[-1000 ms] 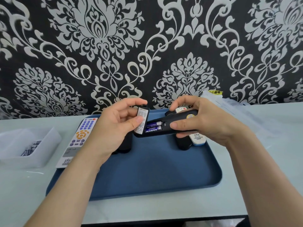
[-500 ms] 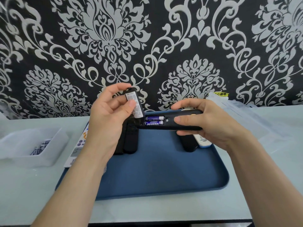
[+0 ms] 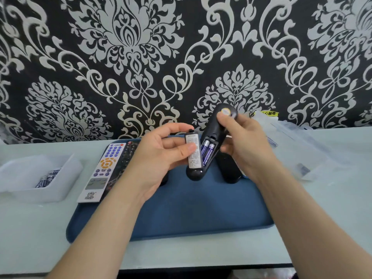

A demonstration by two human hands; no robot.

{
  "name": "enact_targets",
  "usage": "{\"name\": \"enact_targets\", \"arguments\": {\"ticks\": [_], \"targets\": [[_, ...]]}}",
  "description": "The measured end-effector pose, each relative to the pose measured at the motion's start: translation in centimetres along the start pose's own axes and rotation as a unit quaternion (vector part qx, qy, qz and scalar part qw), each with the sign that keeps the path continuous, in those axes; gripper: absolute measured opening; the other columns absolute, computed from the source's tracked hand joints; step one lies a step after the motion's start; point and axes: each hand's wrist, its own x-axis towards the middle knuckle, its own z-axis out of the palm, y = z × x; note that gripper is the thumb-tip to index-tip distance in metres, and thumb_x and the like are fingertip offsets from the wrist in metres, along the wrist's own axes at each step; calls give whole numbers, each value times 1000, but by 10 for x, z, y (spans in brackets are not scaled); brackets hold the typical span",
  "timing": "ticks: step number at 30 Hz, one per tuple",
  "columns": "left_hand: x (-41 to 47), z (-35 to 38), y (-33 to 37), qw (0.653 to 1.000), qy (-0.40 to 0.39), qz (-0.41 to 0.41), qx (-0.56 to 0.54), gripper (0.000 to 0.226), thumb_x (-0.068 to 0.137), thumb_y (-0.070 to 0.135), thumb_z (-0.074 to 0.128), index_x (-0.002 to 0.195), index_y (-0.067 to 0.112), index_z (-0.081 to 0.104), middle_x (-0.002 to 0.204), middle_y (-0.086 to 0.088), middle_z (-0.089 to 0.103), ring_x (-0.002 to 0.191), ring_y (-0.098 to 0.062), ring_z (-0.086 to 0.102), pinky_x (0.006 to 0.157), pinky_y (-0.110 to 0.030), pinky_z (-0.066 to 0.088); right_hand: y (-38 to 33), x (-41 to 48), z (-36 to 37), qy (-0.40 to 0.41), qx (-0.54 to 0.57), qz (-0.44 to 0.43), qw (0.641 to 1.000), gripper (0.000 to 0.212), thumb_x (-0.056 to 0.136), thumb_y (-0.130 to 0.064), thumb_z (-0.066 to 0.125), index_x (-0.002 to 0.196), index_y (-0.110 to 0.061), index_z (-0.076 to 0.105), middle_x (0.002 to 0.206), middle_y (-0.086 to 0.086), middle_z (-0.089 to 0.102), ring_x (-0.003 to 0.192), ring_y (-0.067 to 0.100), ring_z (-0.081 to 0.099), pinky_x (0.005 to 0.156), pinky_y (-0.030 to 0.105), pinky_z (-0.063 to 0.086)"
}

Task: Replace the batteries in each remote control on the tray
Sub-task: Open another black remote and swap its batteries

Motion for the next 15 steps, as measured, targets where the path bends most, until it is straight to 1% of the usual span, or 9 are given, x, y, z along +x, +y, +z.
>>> {"name": "enact_targets", "arguments": {"ticks": [2, 4, 7, 10, 15], "targets": [[1, 1, -1, 1000, 6, 12, 20, 30, 80, -1, 66, 104, 17, 64, 83, -5, 75, 79, -17, 68, 79, -31, 54, 5, 0, 6, 24, -70, -26, 997, 16, 96, -25, 62, 86, -14, 58, 61, -6, 61, 50, 9, 55, 41, 19, 43], [2, 0, 1, 999, 13, 24, 30, 30, 80, 0, 67, 102, 19, 65, 81, -4, 74, 79, -16, 67, 81, -32, 54, 7, -1, 8, 34, -94, -45, 994, 19, 96, -25, 62, 83, -14, 54, 53, -8, 57, 43, 7, 52, 38, 20, 42], [1, 1, 2, 997, -10, 27, 76, 31, 80, -3, 68, 100, 20, 66, 82, -6, 75, 76, -16, 70, 75, -25, 54, 8, -2, 11, 39, -105, -57, 992, 19, 95, -25, 63, 85, -11, 54, 54, -4, 56, 40, 7, 50, 37, 20, 41], [0, 4, 1, 992, -35, 23, 120, 33, 79, -4, 69, 101, 20, 66, 81, -5, 76, 75, -14, 71, 74, -20, 53, 9, -1, 11, 41, -119, -62, 990, 19, 94, -25, 63, 87, -10, 56, 55, -3, 57, 41, 7, 50, 37, 20, 40], [2, 2, -1, 988, -40, 35, 147, 34, 78, -2, 71, 103, 21, 68, 82, -3, 76, 78, -15, 70, 76, -22, 54, 11, 2, 9, 37, -138, -75, 987, 21, 94, -26, 63, 86, -8, 56, 59, 3, 57, 37, 10, 48, 36, 22, 38]]}}
